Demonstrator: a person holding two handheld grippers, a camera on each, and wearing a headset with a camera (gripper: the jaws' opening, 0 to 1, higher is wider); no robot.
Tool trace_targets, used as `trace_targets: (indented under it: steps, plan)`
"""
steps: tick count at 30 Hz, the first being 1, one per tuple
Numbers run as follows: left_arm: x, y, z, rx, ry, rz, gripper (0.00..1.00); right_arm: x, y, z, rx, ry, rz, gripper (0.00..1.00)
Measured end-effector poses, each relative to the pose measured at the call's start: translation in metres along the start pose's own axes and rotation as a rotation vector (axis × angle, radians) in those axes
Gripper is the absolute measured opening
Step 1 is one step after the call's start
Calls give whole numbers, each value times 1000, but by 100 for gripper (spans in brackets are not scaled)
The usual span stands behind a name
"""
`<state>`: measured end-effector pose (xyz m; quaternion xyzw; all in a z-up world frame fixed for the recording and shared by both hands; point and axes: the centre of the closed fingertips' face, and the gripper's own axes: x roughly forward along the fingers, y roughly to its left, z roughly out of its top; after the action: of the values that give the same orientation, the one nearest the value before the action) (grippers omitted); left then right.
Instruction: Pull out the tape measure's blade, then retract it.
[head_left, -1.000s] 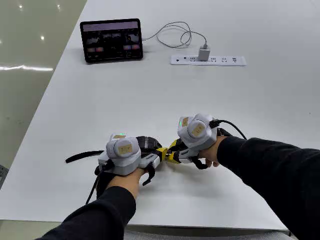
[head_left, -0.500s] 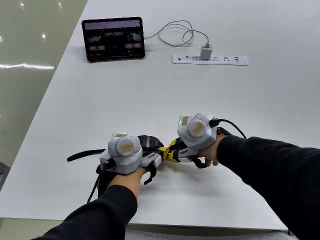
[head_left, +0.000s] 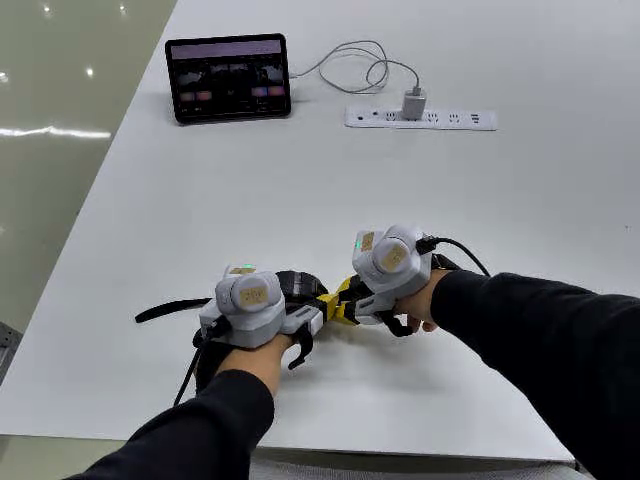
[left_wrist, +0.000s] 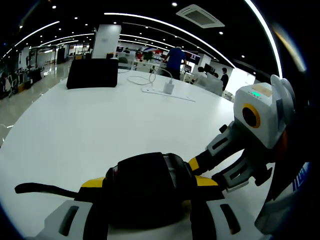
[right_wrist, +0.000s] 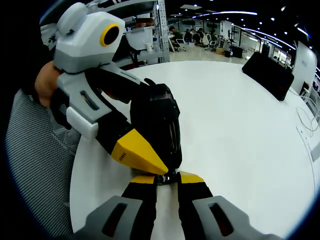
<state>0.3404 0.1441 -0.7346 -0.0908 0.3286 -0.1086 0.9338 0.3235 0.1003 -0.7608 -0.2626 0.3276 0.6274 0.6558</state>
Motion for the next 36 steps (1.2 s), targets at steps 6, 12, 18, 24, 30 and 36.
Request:
trace_targets:
  steps: [6,12,18,24,30,36]
  plan:
    - [0,0,0,2,0,2,62,1,0,0,-11,28,1,11]
    - [0,0,0,2,-1,1,62,1,0,0,-3,23,-3,11]
    - [0,0,0,5,-2,1,62,1,1,-1,-3,23,-2,11]
    - [0,0,0,11,1,1,63,0,1,0,1,21,-8,12]
    - [1,0,1,19,14,-12,64,0,2,0,21,24,-14,12]
    - [2,-2,6,141,22,-57,65,-4,5,0,38,-5,-31,13]
